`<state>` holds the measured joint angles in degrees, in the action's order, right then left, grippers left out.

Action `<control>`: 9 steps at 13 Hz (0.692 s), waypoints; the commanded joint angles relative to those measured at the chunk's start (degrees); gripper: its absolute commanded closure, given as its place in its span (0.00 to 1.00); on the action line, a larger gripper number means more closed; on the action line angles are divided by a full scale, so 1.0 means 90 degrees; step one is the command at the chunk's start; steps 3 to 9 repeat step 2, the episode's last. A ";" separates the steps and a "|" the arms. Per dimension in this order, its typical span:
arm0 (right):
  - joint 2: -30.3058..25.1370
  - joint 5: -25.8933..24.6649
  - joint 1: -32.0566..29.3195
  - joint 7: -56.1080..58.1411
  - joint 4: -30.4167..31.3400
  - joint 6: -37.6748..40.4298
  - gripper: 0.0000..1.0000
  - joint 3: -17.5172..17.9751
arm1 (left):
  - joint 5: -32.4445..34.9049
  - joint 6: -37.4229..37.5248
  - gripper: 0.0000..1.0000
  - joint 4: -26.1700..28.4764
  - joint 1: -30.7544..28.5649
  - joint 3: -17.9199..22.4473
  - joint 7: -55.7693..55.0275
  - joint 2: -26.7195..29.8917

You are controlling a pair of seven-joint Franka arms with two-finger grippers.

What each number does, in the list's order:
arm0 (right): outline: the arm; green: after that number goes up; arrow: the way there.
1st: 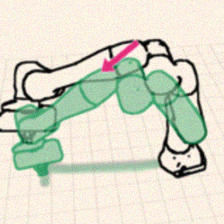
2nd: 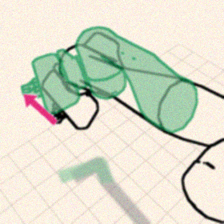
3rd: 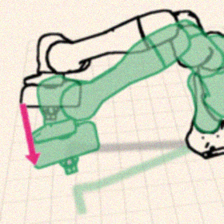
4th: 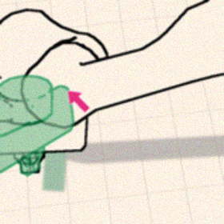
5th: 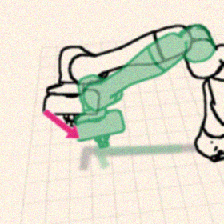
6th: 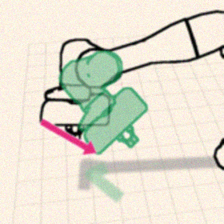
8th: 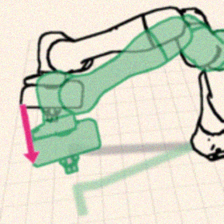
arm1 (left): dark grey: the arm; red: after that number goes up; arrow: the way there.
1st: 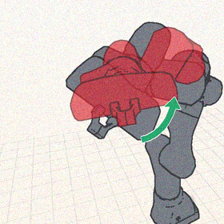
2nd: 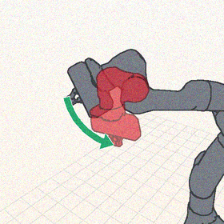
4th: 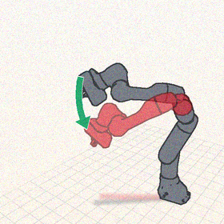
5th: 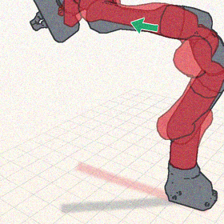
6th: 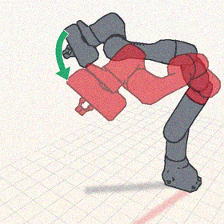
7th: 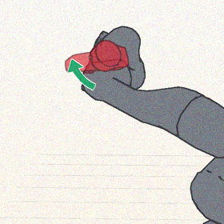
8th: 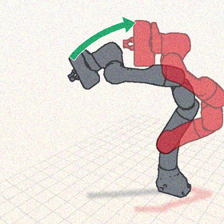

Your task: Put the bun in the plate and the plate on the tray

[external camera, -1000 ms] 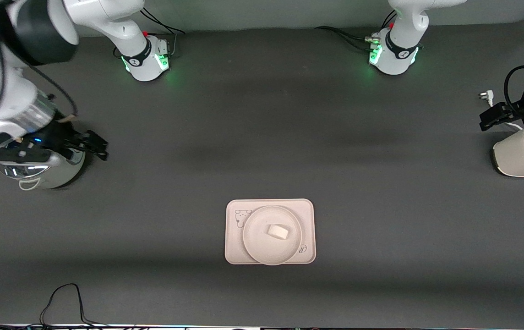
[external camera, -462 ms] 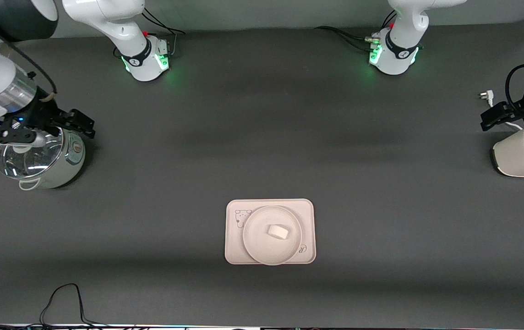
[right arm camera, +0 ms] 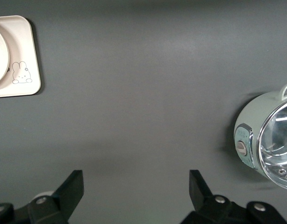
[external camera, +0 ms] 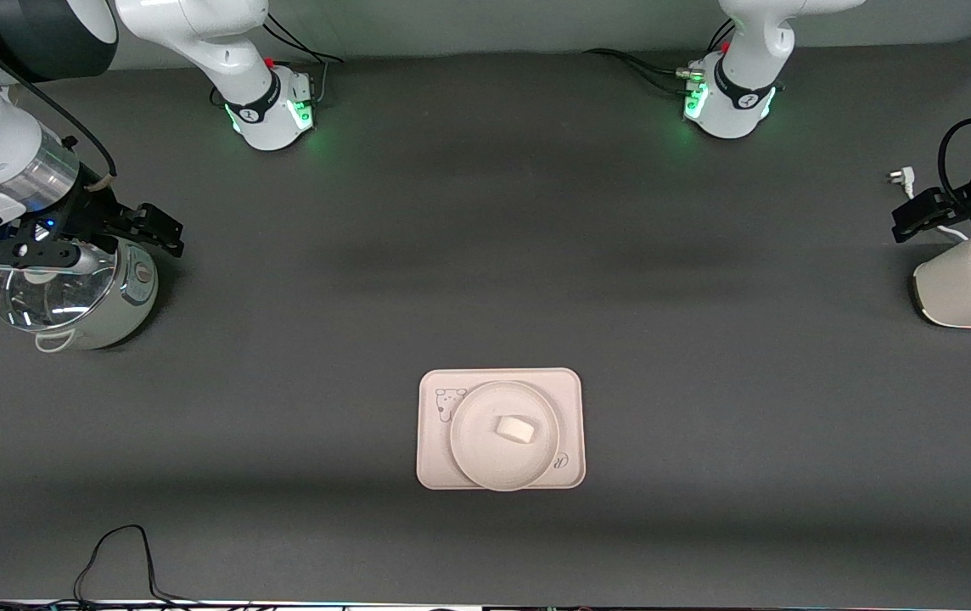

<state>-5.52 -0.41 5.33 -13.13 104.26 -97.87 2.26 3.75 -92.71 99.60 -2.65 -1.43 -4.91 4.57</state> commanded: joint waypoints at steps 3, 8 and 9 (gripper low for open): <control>-0.0050 0.0027 -0.0064 -0.0016 0.0036 -0.0015 0.00 0.0071 | -0.0026 0.0193 0.00 -0.0148 0.0109 0.0090 0.0019 0.0000; -0.0050 0.0027 -0.0064 -0.0016 0.0036 -0.0015 0.00 0.0071 | -0.0026 0.0193 0.00 -0.0148 0.0109 0.0090 0.0019 0.0000; -0.0050 0.0027 -0.0064 -0.0016 0.0036 -0.0015 0.00 0.0071 | -0.0026 0.0193 0.00 -0.0148 0.0109 0.0090 0.0019 0.0000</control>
